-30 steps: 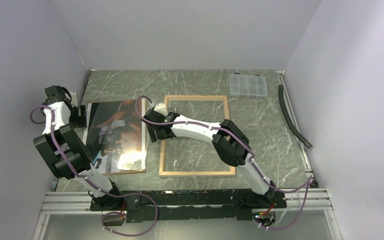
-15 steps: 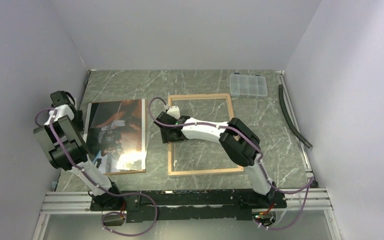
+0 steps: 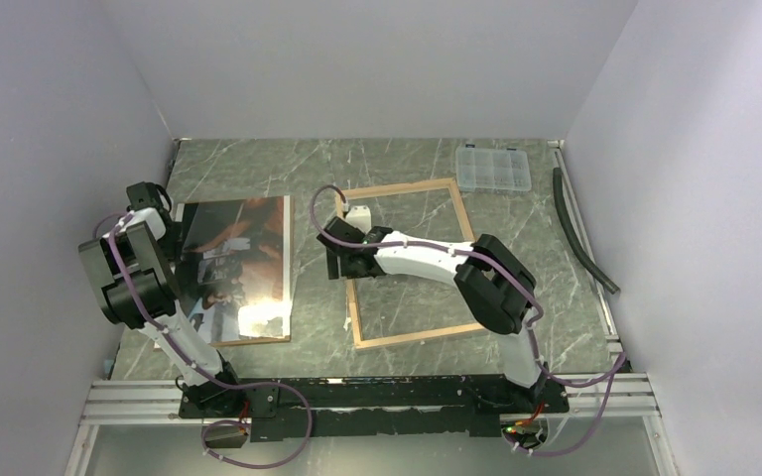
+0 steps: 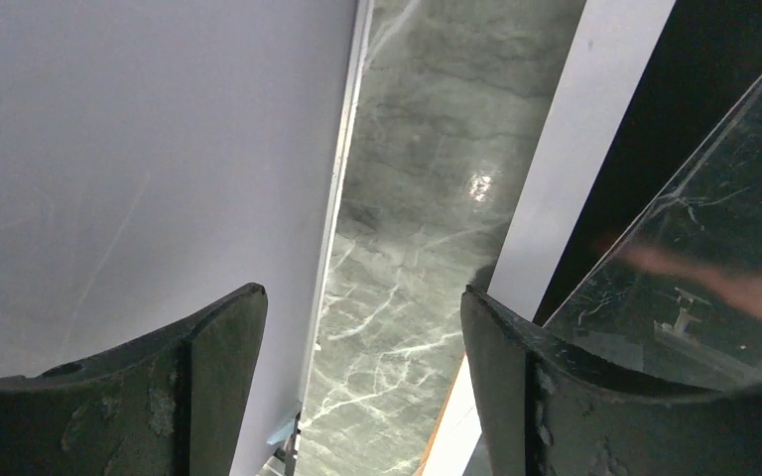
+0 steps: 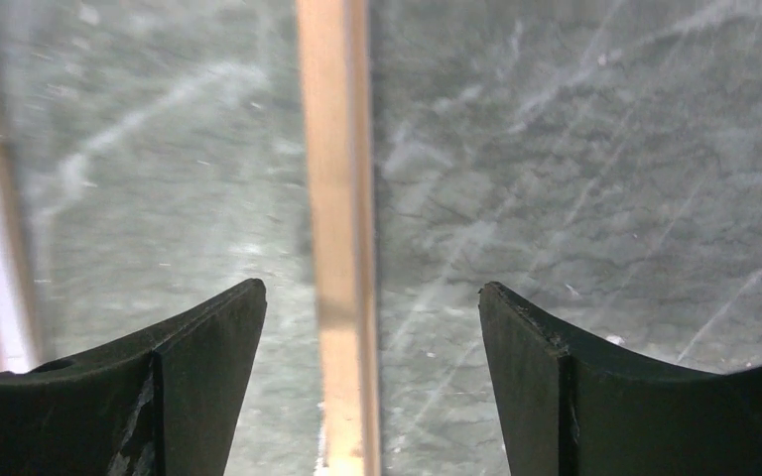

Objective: Put the photo into the frame
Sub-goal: Move the photo frame to the center of the board, then pick up the photo frame item at the center of the board.

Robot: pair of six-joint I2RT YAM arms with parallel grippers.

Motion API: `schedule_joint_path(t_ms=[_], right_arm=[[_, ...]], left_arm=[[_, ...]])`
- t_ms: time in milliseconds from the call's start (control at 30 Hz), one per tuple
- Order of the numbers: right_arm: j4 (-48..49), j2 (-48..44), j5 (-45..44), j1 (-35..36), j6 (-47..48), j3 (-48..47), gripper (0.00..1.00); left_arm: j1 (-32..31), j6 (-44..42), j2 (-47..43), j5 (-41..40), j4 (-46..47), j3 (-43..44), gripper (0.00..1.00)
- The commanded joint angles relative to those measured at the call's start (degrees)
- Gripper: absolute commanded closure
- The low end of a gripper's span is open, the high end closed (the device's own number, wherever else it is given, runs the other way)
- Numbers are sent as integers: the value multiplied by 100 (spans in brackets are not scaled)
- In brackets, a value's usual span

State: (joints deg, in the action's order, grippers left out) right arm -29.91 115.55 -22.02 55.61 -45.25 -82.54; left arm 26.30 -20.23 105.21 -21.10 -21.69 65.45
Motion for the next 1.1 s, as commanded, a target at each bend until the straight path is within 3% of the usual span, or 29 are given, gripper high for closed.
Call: schedule_joint_path(t_ms=[0, 233, 433, 1067], right_arm=[[227, -377, 259, 12, 16, -682, 16], [430, 517, 1266, 6, 185, -1765, 12], [267, 1390, 1581, -62, -1, -2476, 12], [211, 1975, 2158, -137, -943, -2546, 13]], left_arm=[[-128, 236, -22, 432, -263, -189, 22], [-129, 188, -181, 617, -368, -353, 22], [-143, 197, -287, 718, -471, -355, 23], [-145, 163, -249, 739, -256, -710, 24]])
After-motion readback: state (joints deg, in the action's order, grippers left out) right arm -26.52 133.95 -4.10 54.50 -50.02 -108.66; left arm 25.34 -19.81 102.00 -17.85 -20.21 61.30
